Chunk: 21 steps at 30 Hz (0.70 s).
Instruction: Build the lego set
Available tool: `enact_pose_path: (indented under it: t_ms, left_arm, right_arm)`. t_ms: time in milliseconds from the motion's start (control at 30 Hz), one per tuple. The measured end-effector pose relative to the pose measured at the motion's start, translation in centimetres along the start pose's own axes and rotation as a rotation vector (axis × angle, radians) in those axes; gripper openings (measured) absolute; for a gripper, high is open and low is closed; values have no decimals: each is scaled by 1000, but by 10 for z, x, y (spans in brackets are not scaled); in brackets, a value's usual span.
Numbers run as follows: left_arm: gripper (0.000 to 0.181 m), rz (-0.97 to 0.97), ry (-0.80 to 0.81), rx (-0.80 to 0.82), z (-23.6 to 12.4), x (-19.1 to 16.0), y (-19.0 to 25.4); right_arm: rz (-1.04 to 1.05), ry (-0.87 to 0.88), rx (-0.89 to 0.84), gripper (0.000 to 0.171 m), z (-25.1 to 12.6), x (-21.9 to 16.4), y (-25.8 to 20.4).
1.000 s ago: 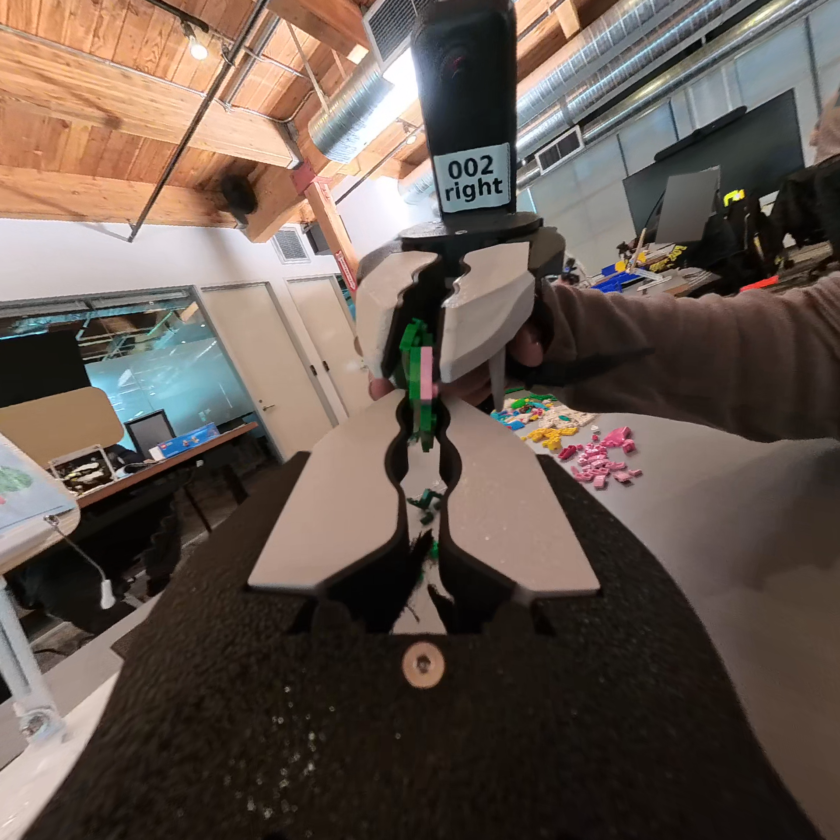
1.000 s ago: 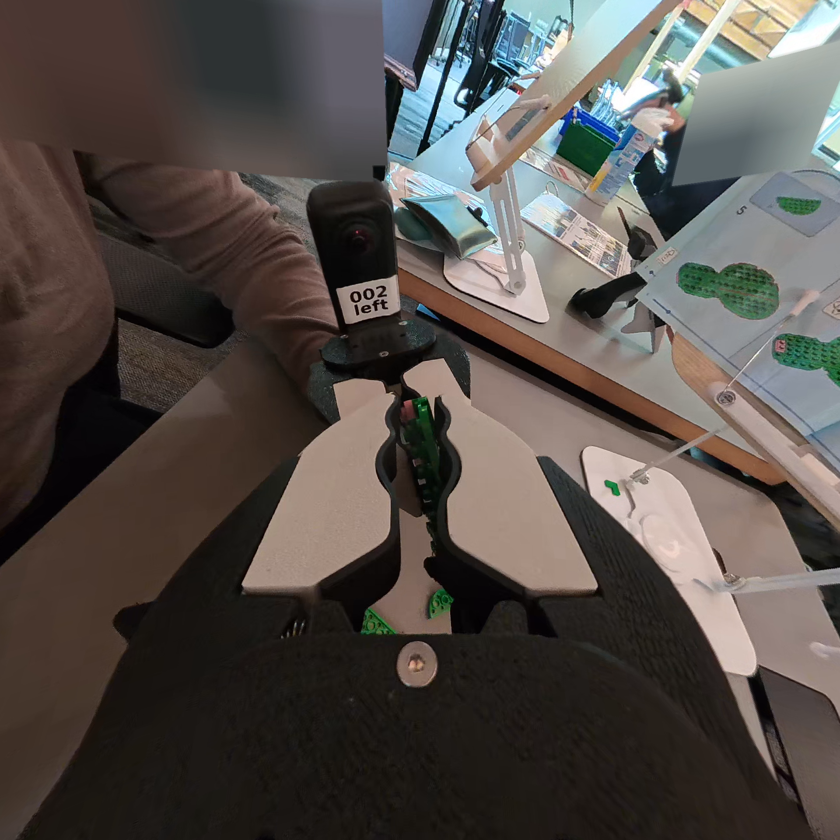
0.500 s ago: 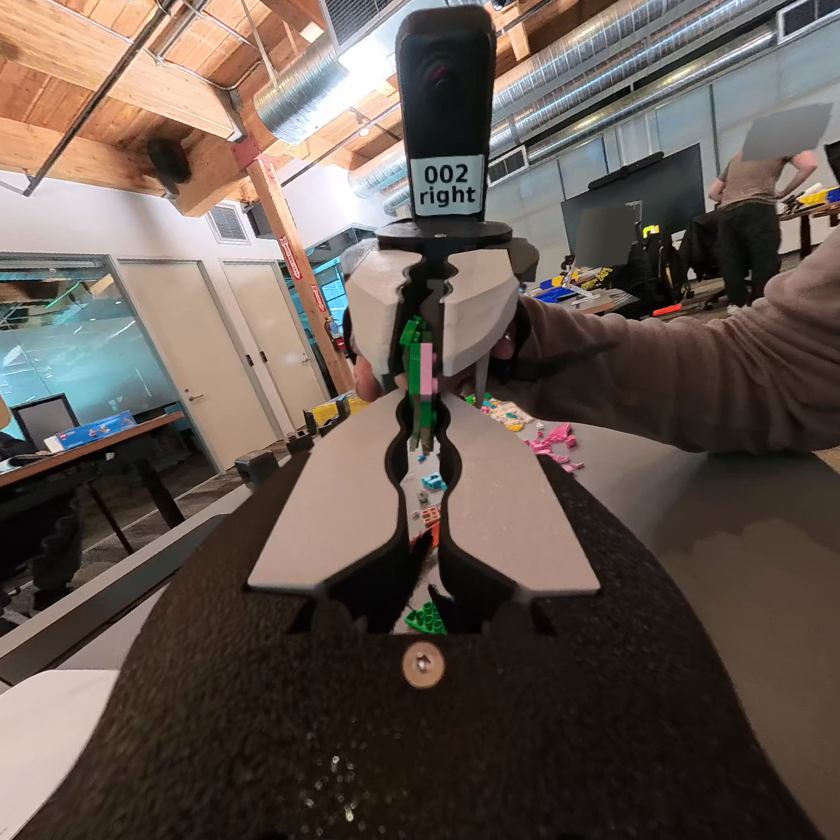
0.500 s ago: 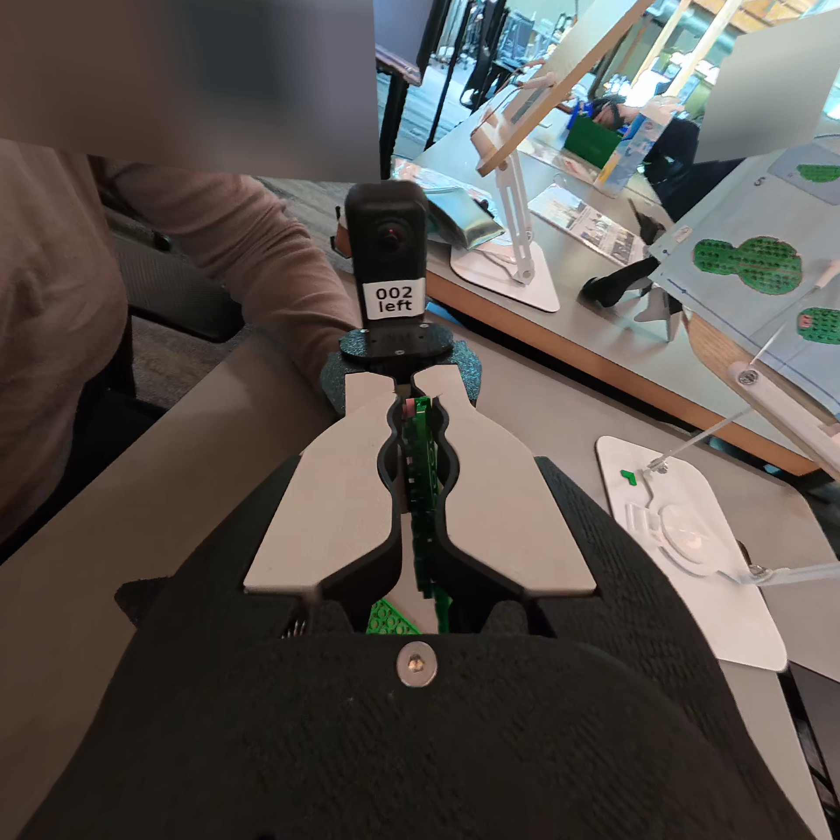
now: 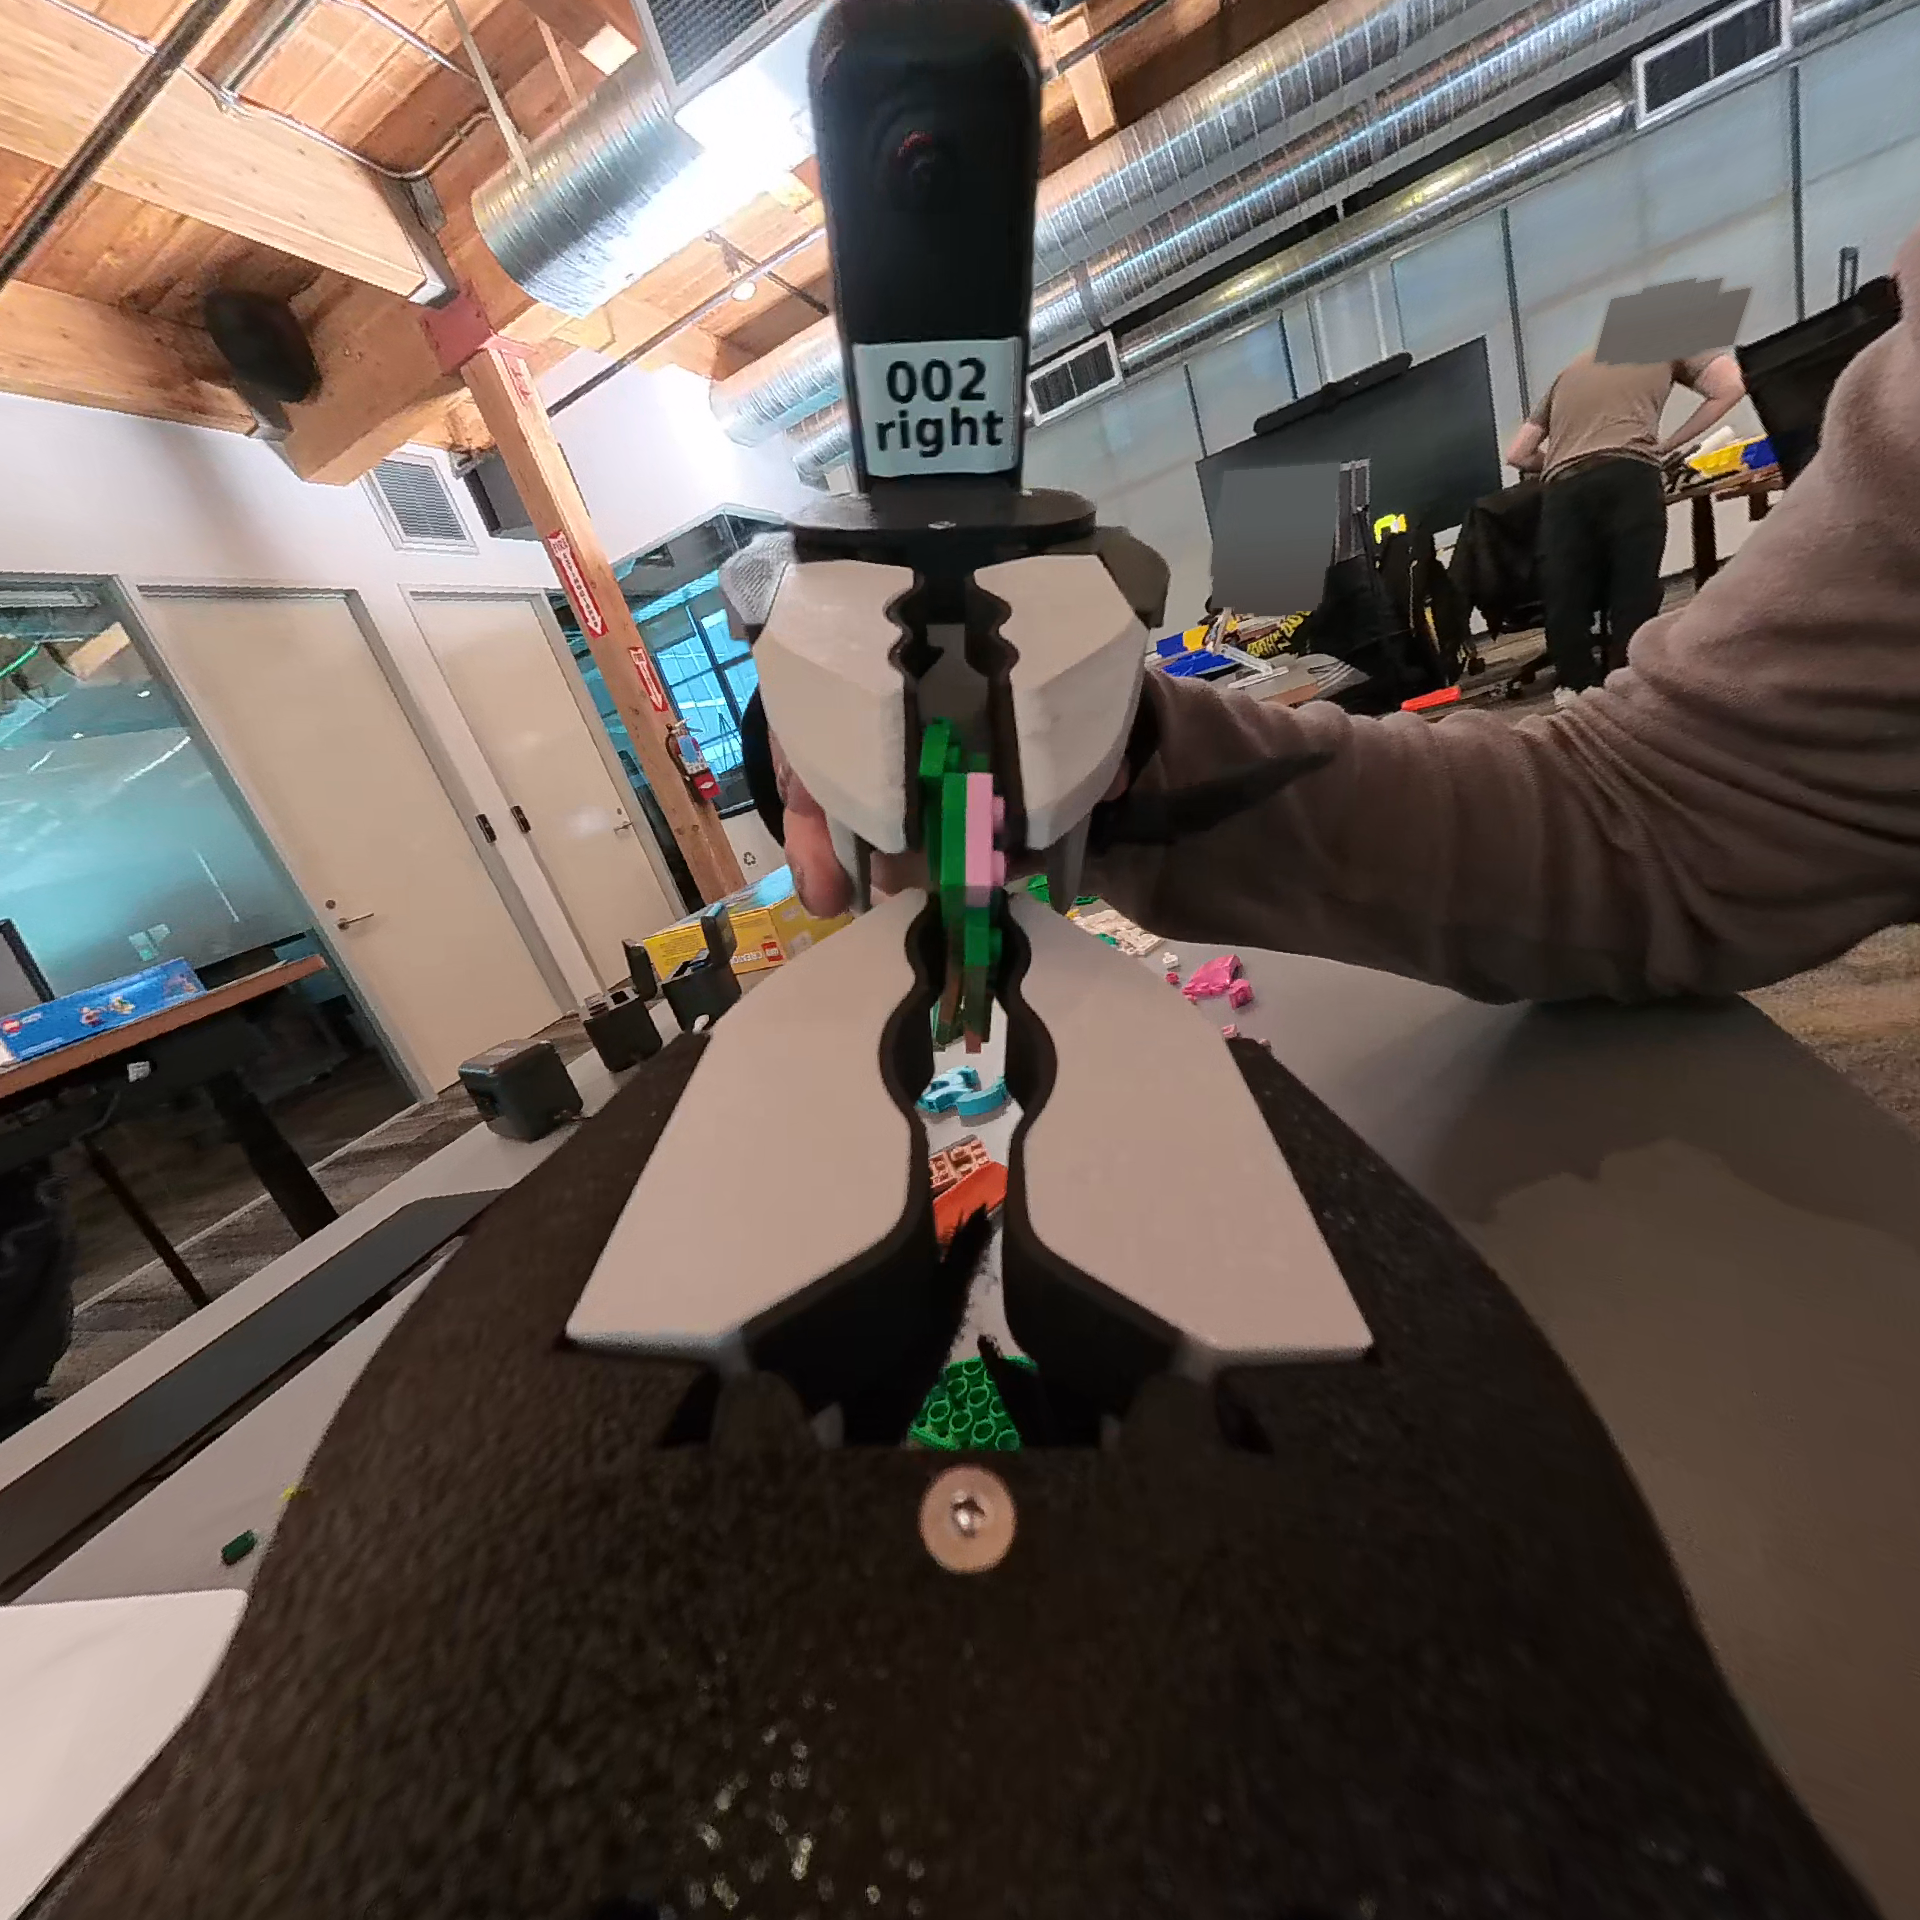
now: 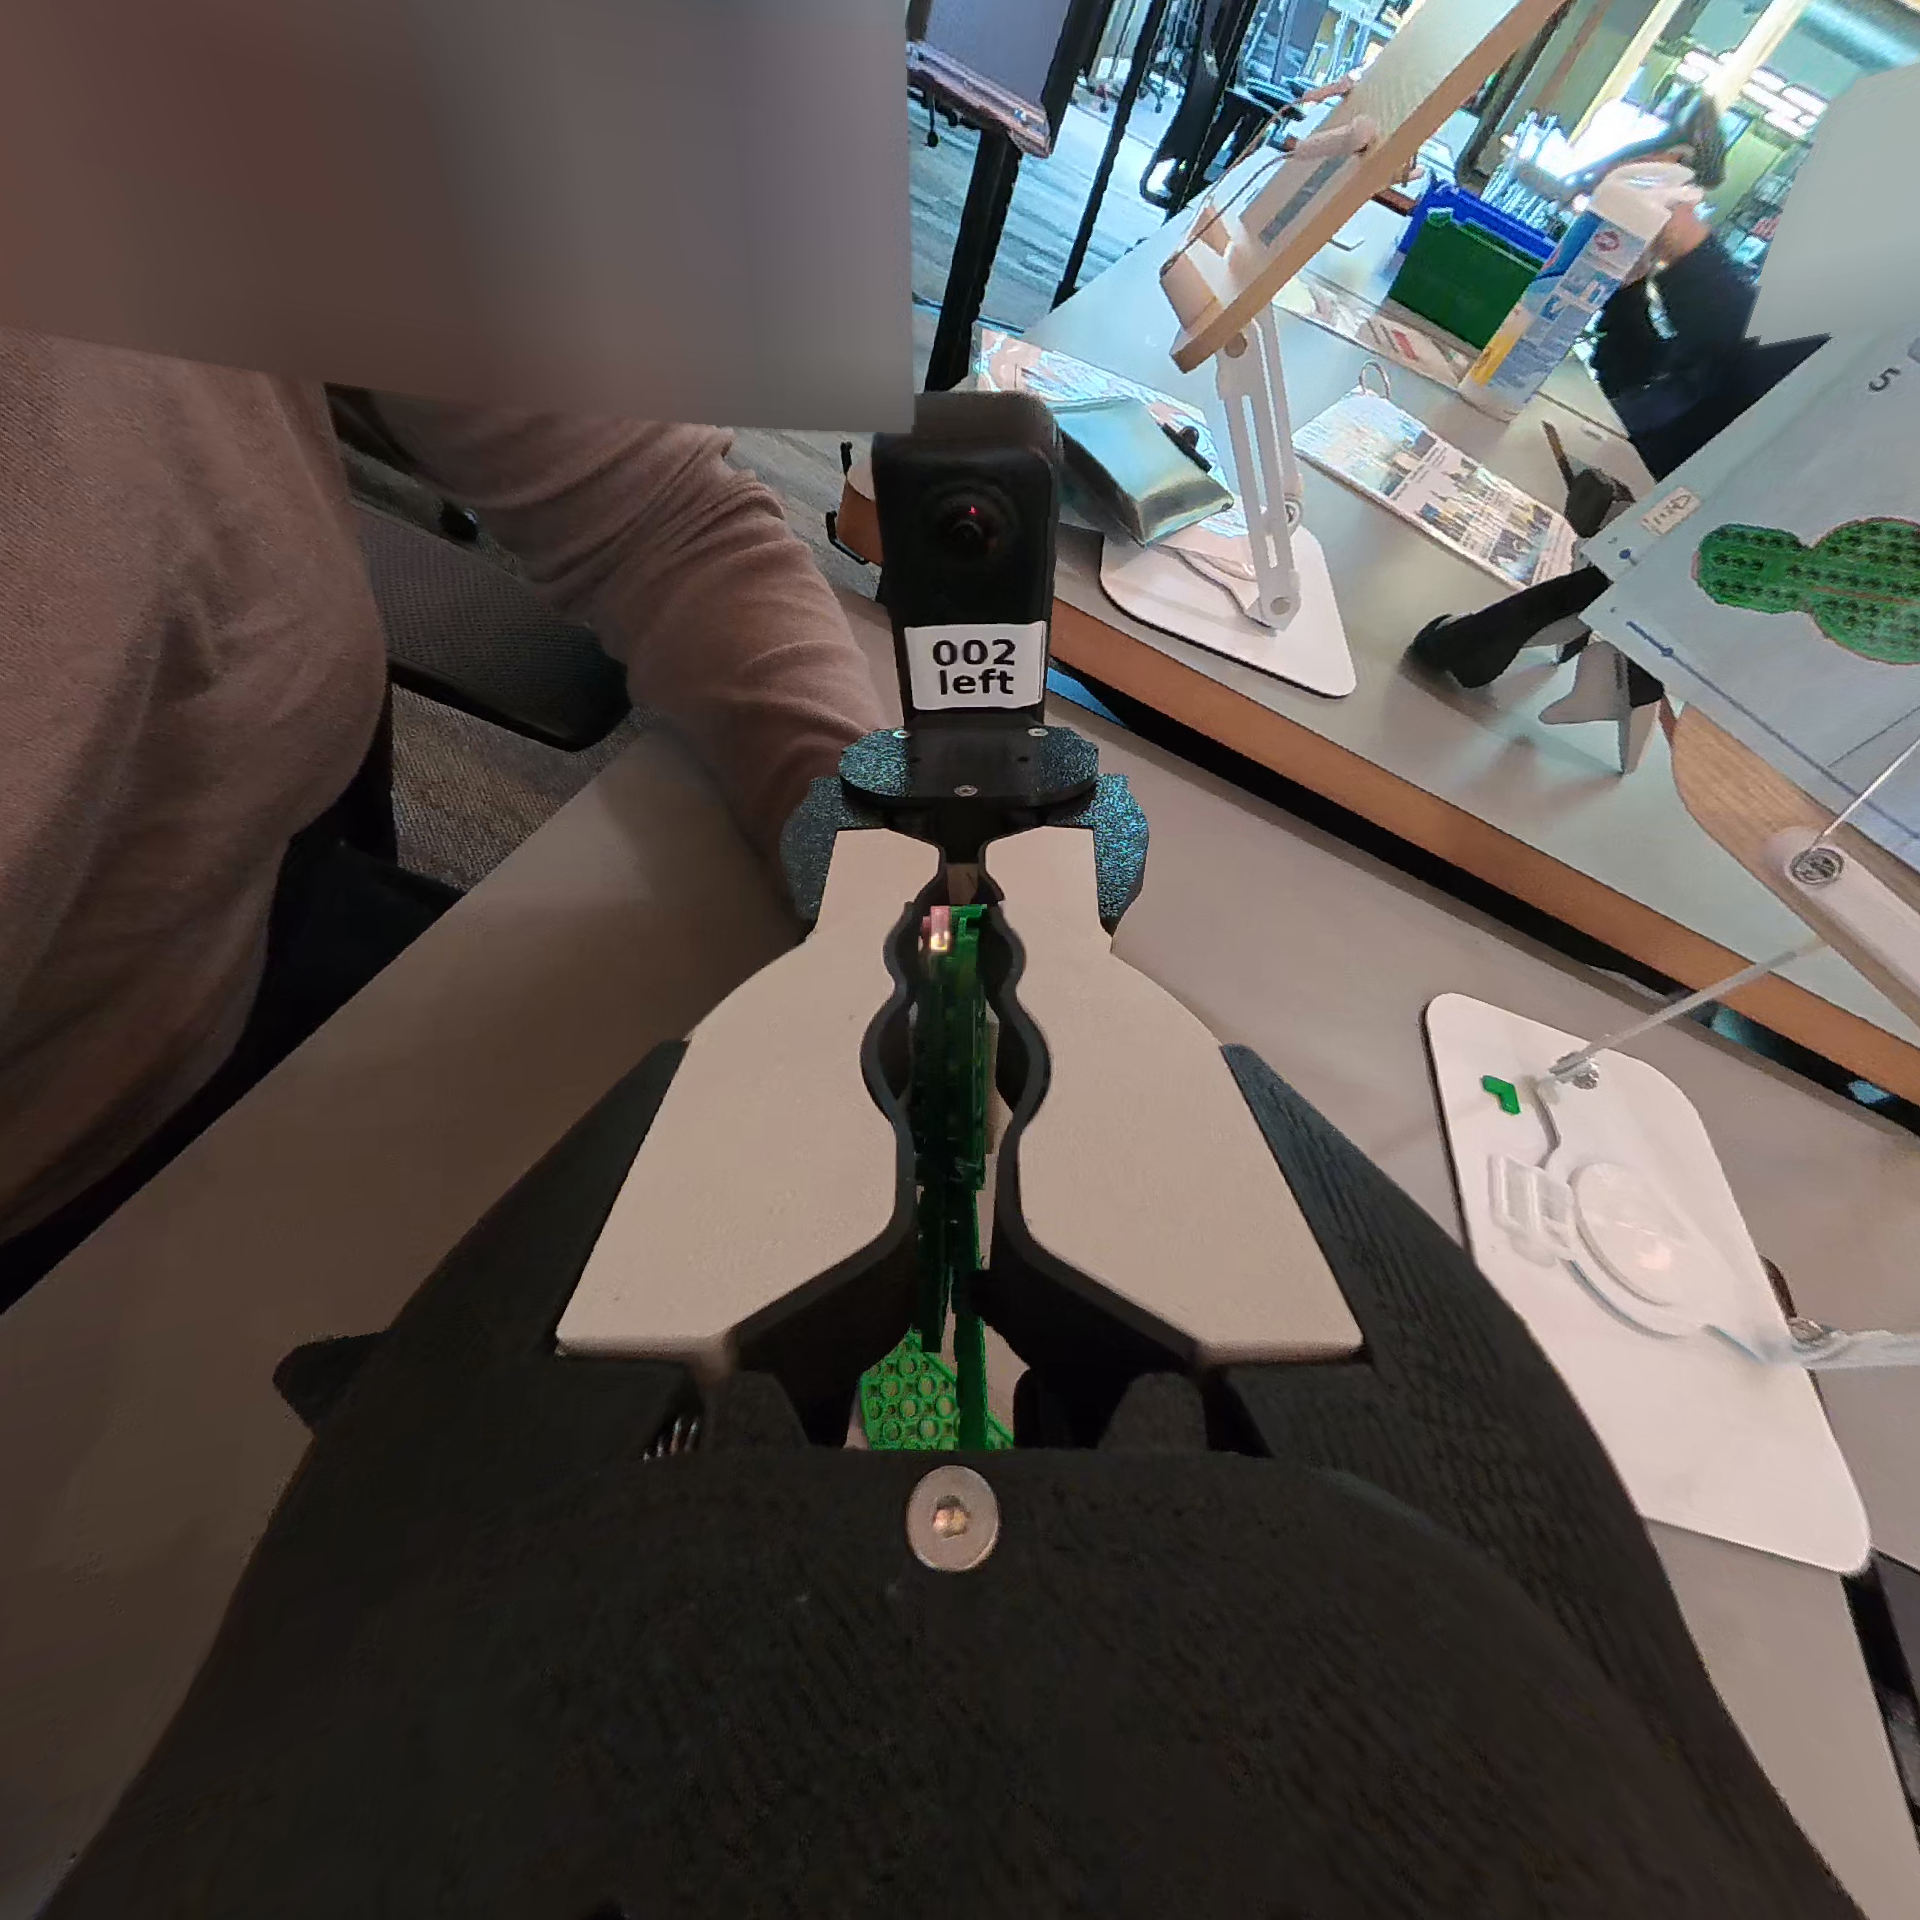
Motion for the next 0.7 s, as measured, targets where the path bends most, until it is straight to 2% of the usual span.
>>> enact_pose_path:
  t_ms: [300,700]
  left_arm:
    - [8,-16,19,2,-1,2,-2]
    - [8,-23,-18,-1,0,-3,-1]
  right_arm:
    - [-30,-16,-40,8,-1,1,1]
    - [11,-14,-12,7,1,-3,0]
Point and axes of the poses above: each gripper's, where its closed fingertips meet, z out along the fingers, x out of its top, y = z × x across the jaws, the point moved 2 cm from there along -z, back along the fingers, and after that the axes turned 1 degree about -z, right-handed, at the moved point
